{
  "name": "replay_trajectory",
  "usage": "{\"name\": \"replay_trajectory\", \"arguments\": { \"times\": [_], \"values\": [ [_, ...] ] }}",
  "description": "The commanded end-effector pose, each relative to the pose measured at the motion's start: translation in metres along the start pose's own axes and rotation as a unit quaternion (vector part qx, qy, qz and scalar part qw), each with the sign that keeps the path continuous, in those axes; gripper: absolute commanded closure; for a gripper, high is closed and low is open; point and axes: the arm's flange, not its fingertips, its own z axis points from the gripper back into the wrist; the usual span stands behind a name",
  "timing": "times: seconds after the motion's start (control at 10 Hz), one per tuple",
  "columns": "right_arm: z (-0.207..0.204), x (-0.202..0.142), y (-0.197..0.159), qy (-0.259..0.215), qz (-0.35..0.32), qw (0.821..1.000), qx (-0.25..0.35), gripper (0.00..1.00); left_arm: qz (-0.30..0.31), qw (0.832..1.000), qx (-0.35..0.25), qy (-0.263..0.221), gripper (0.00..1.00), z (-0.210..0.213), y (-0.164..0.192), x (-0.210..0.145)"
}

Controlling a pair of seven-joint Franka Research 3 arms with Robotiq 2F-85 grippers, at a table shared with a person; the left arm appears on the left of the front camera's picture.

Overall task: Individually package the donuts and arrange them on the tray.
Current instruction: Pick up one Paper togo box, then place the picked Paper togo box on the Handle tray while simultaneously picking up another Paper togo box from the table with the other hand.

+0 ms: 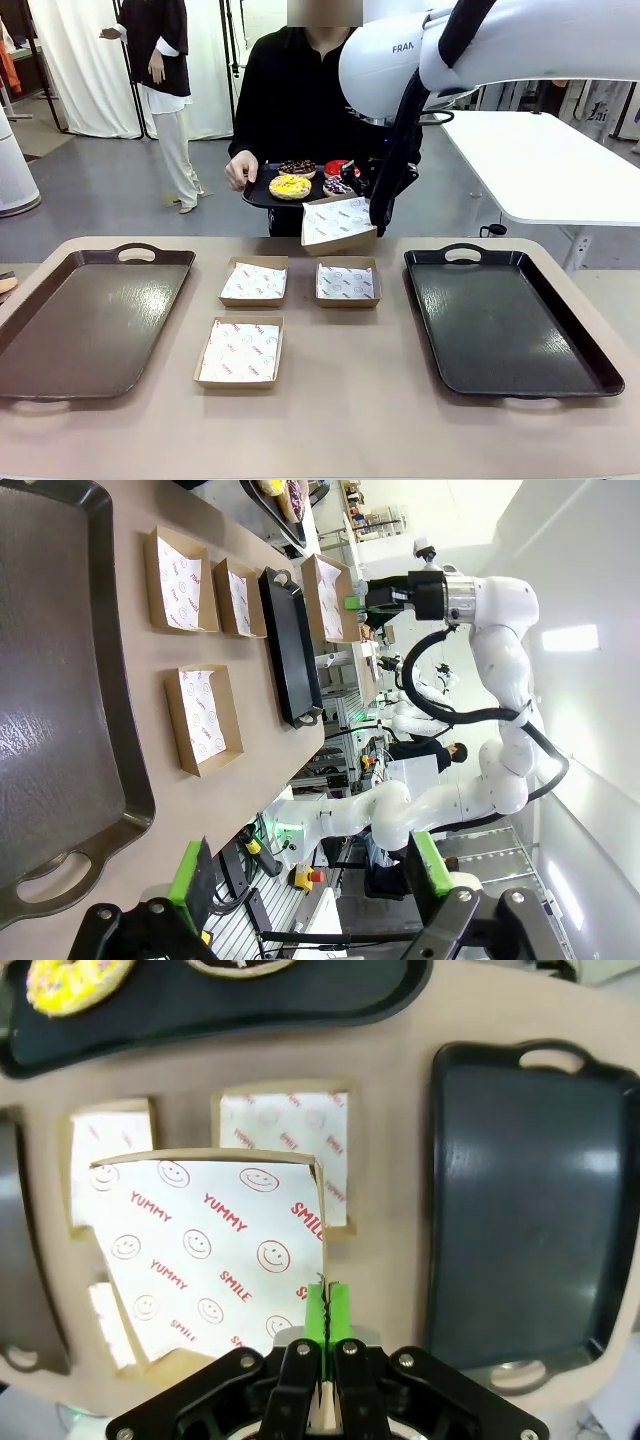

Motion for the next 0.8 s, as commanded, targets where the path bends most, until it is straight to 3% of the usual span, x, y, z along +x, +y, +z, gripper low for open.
{"name": "replay_trajectory", "arguments": {
  "times": [0.0, 0.1, 0.2, 0.7],
  "values": [
    [0.0007, 0.0081, -0.0020, 0.011, -0.011, 1.000, -0.019, 1.00, -0.007, 1.000, -0.007, -0.001, 0.00, 0.0024, -0.0006, -0.0004],
    [-0.0035, 0.0064, -0.0077, 0.033, 0.010, 0.999, -0.010, 1.00, -0.007, 1.000, -0.007, -0.001, 0.00, 0.0024, -0.0006, -0.0004],
    [-0.0045, 0.0068, -0.0051, 0.004, -0.005, 1.000, -0.005, 1.00, -0.007, 1.000, -0.007, -0.001, 0.00, 0.0024, -0.0006, -0.0004],
    [-0.0045, 0.0068, -0.0051, 0.004, -0.005, 1.000, -0.005, 1.00, -0.007, 1.000, -0.007, -0.001, 0.00, 0.0024, -0.0006, -0.0004]
  ]
}}
